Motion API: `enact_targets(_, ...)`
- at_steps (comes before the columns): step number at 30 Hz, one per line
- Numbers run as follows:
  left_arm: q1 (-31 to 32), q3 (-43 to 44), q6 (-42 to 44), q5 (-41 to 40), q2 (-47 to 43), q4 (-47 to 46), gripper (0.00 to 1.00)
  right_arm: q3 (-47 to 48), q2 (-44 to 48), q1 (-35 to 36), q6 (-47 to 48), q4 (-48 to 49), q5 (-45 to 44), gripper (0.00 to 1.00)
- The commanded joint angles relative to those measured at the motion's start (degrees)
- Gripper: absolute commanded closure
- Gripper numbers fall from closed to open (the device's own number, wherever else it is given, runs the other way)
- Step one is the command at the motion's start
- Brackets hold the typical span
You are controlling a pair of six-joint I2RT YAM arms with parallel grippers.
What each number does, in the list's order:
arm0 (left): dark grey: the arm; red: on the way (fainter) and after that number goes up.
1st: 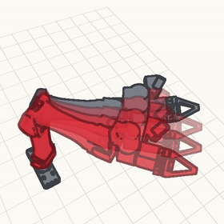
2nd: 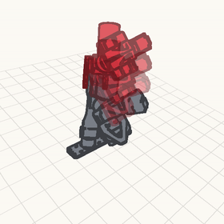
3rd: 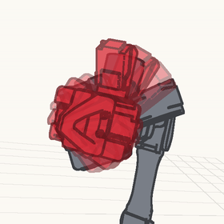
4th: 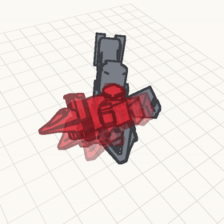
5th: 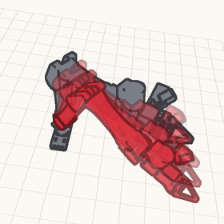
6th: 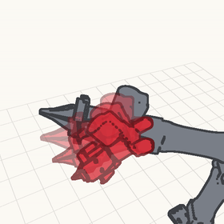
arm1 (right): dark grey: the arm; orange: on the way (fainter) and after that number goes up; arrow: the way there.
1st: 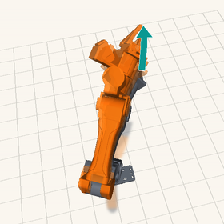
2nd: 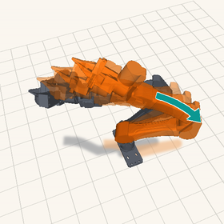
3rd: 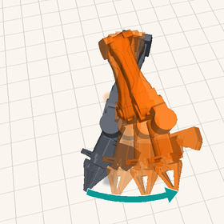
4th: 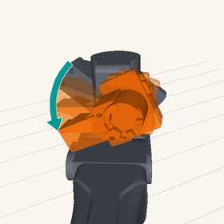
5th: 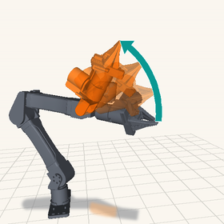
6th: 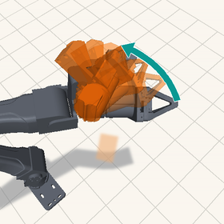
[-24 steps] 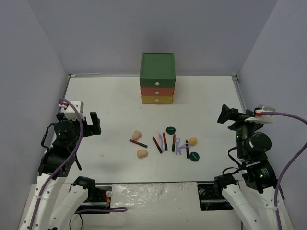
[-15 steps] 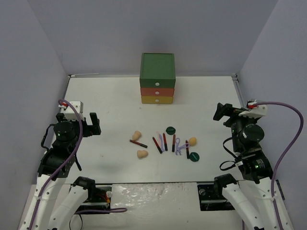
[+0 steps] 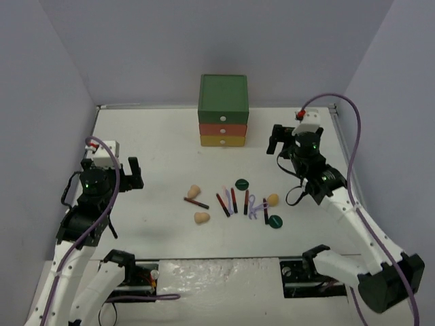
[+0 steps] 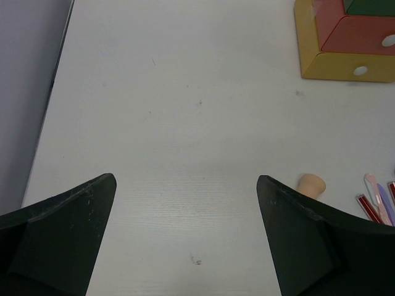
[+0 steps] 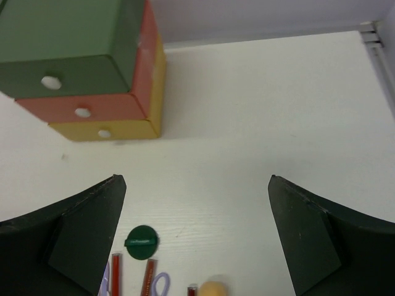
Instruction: Organize the makeup
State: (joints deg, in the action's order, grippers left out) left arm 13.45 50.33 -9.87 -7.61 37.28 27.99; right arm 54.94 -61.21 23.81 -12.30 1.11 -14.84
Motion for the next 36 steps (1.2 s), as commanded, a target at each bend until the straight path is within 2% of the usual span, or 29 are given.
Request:
enact_targets(1,-0.1,2.1,-0.7,-1.1,1.9,-2.4,0.03,8.2,-9.2,7.9,-1.4,8.4,-7.2,0.10)
enact_targets(6,-0.3,2.1,-0.7,-2.0,2.4,-2.0,0.03,14.2,-21.2,12.9,-1.9,10.9,-11.3,0.18)
enact_targets(13,-0.5,1.8,-1.0,-1.5,3.1,-2.4,0.03,23.4,-33.7,14.6,-4.1,11.8,-13.1,0.26)
enact_targets(16,-0.6,2.0,-1.2,-1.4,3.6,-2.3,0.03,26.4,-38.0,14.8,-5.0,11.8,-13.7,0.34)
enact_targets(28,-0.7,2.1,-1.7,-1.5,4.2,-2.2,0.03,37.3,-47.6,14.6,-6.1,9.9,-14.5,0.47)
enact_targets(36,-0.7,2.1,-1.8,-1.3,4.2,-2.3,0.03,40.1,-50.3,14.6,-7.9,8.9,-15.5,0.48)
